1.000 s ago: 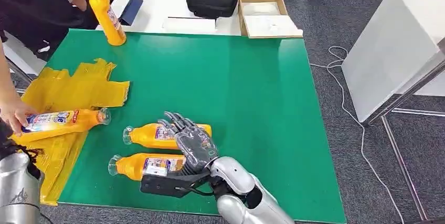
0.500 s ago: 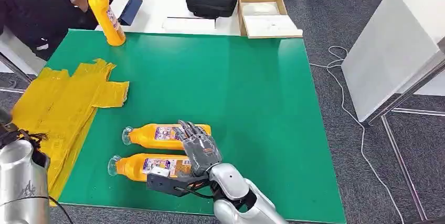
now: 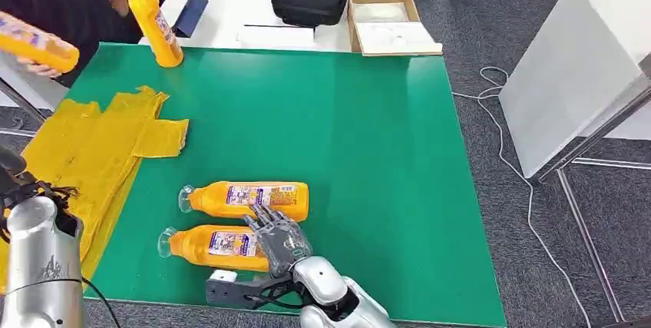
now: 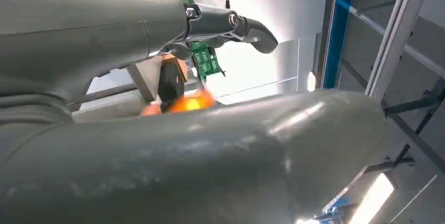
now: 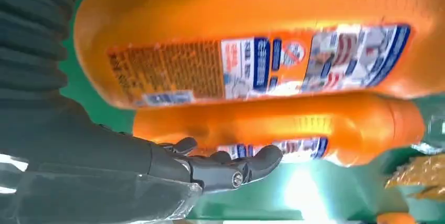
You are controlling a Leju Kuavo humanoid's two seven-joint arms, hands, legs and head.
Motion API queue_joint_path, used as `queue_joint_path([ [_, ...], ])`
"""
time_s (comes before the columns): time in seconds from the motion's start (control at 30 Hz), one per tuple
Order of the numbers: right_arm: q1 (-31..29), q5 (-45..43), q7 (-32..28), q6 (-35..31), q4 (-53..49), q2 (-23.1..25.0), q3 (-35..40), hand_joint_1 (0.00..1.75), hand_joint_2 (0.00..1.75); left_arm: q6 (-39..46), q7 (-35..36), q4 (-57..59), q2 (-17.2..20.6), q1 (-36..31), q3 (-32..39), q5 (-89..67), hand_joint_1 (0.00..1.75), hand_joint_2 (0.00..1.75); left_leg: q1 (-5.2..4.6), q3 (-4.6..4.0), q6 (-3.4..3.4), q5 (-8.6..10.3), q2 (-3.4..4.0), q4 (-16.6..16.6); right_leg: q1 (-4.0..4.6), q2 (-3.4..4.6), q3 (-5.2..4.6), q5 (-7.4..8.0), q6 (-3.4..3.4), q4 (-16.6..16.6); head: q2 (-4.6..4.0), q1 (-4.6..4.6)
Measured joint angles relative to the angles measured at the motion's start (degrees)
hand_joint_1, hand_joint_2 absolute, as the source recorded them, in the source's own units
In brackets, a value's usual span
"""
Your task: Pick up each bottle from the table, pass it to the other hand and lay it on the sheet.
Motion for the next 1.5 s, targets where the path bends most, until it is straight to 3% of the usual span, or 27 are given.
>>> queue_joint_path([
  [0.8,-4.75,-1.49,-1.57,1.92,9.94,1.53,8.26,0.0,1.75,-1.95,0.02,-0.09,-0.59,-0.21,5.14,0.79,0.0,0.0,0.0,0.05,0.0,0.0,0.0,0.0,0.0,0.0,0.03,0.0,0.0,0.0,0.0,-0.02],
  [0.83,-5.1,-1.49,-1.35,1.97,10.47,1.57,8.59,0.12,1.75,-1.97,0.02,-0.11,-0.63,-0.21,5.22,0.79,0.0,0.0,0.0,0.09,0.0,0.0,0.01,0.0,0.0,0.0,0.06,0.0,0.0,0.0,0.0,-0.02],
  [0.87,-5.45,-1.46,-1.11,1.97,10.99,1.57,8.85,1.36,1.75,-1.97,0.02,-0.15,-0.68,-0.22,5.29,0.79,0.0,0.0,0.0,0.12,0.0,0.0,0.01,0.0,0.0,0.0,0.09,0.0,0.0,0.0,0.0,-0.02],
  [1.2,-8.45,-0.66,1.07,0.66,15.86,1.97,10.34,1.36,1.75,-2.51,0.02,-0.2,-1.31,-0.4,5.38,0.77,0.0,0.0,-0.03,0.41,0.0,0.0,-0.02,-0.01,-0.01,0.0,0.39,-0.01,-0.01,0.0,0.0,-0.02],
  [1.23,-8.55,-0.66,1.07,0.63,15.99,1.97,10.38,1.52,1.75,-2.51,0.02,-0.2,-1.36,-0.42,5.38,0.79,0.0,0.0,-0.04,0.43,0.0,0.0,-0.02,-0.01,-0.01,-0.01,0.41,-0.01,-0.01,-0.01,0.0,-0.02],
  [1.33,-8.75,-0.66,1.09,0.59,16.3,2.03,10.4,1.68,1.75,-2.56,0.02,-0.2,-1.4,-0.48,5.4,0.76,0.0,0.0,-0.05,0.47,0.0,0.0,-0.02,0.0,-0.01,-0.01,0.45,-0.01,-0.01,-0.01,0.0,-0.02],
  [1.5,-9.0,-0.77,1.05,0.59,16.96,2.08,10.45,1.68,1.75,-2.6,0.02,-0.2,-1.42,-0.57,5.4,0.87,0.0,0.0,-0.05,0.54,0.0,0.0,-0.02,0.0,-0.02,-0.01,0.5,-0.01,-0.01,-0.02,0.0,-0.02],
])
